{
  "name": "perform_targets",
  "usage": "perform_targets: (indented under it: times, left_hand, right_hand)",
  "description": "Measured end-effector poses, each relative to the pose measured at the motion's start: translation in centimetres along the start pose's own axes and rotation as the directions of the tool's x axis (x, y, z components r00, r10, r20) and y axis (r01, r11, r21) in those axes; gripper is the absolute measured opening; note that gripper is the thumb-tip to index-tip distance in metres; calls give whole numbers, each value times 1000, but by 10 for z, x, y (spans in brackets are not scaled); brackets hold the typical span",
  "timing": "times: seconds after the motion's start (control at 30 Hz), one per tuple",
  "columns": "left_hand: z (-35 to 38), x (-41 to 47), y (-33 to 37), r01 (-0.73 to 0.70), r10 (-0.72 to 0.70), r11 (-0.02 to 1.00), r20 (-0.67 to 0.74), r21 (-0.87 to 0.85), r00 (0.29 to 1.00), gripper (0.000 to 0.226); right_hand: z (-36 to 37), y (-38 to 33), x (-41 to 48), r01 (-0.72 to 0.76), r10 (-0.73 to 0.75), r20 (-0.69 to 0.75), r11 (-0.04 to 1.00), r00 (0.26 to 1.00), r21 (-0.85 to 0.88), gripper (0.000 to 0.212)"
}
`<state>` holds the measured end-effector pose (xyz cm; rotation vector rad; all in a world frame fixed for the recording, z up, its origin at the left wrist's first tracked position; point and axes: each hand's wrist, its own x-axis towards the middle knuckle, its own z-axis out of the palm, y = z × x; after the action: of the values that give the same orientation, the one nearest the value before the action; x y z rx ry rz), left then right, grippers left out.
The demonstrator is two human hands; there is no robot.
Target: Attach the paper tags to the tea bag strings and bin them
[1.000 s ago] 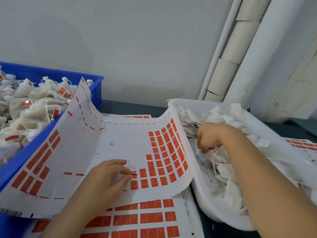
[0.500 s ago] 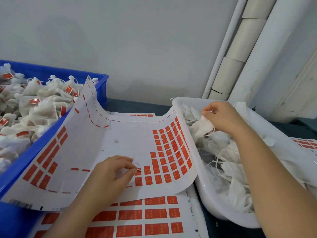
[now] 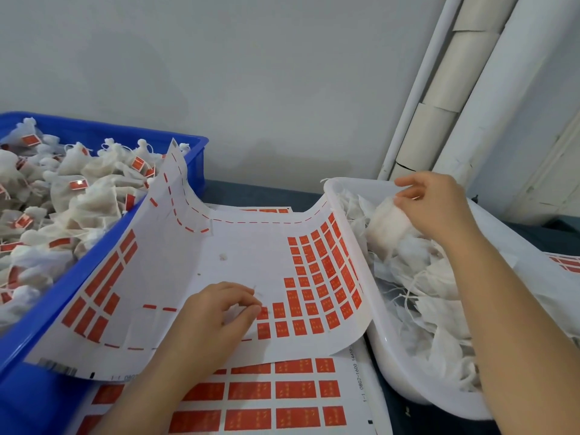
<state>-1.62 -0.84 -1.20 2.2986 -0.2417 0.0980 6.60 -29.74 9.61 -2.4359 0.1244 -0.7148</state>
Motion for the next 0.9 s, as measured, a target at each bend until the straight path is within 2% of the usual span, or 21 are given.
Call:
perform_targets:
  times: [0.1, 0.17, 0.27, 0.33, 0.4, 0.47, 0.5, 0.53, 0.6, 0.67, 0.7, 0.77, 0.83, 0.9]
  left_hand:
    - [-1, -1, 3, 17, -19, 999, -34, -44, 999, 15]
    - [-2, -2, 5, 49, -54, 997, -80, -66, 995, 21]
    - [-7, -2, 10, 32, -61, 985, -166, -171, 984, 45]
    - [-12, -1, 12, -2, -65, 952, -208, -305, 976, 60]
    - [-16, 0, 12, -34, -63, 891, -196, -454, 979, 72]
    - [-19, -1, 10, -23, -52, 787, -103, -616, 993, 78]
    - [-20, -1, 9, -15, -34, 752, -61, -659, 998, 74]
    - [-21, -1, 8, -18, -16, 749, -45, -662, 999, 65]
    - [-21, -1, 6, -29, -16, 769, -64, -639, 998, 44]
    - [-21, 0, 5, -2, -66, 757, -79, -653, 995, 35]
    - [-21, 0, 4, 15, -96, 753, -87, -658, 992, 33]
    - [-20, 1, 3, 48, -157, 754, -109, -655, 982, 32]
    - [-18, 2, 2, 89, -214, 764, -120, -639, 969, 28]
    - [-15, 3, 1, 113, -242, 785, -133, -609, 961, 26]
  right_hand:
    - [-3, -10, -5, 102, -102, -44, 995, 994, 10, 29]
    - [-4, -27, -13, 247, -245, -84, 969, 966, 14, 32]
    - [-4, -68, -29, 463, -458, -99, 886, 883, 24, 30]
    - [0, -95, -42, 515, -511, -66, 848, 857, 127, 29]
    - [8, -114, -58, 467, -510, 112, 841, 853, 275, 31]
    - [25, -125, -77, 391, -498, 350, 858, 793, 334, 34]
    - [35, -127, -87, 381, -493, 422, 866, 761, 324, 34]
    - [44, -129, -96, 393, -497, 438, 866, 749, 310, 34]
    - [58, -129, -109, 378, -488, 368, 864, 791, 333, 31]
    - [66, -122, -116, 203, -363, 343, 883, 866, 423, 24]
    - [69, -116, -118, 88, -286, 389, 887, 876, 453, 28]
    - [77, -101, -125, -98, -194, 502, 862, 843, 497, 36]
    - [87, -88, -134, -173, -158, 516, 827, 842, 535, 22]
    - [94, -82, -141, -185, -120, 466, 810, 877, 557, 5]
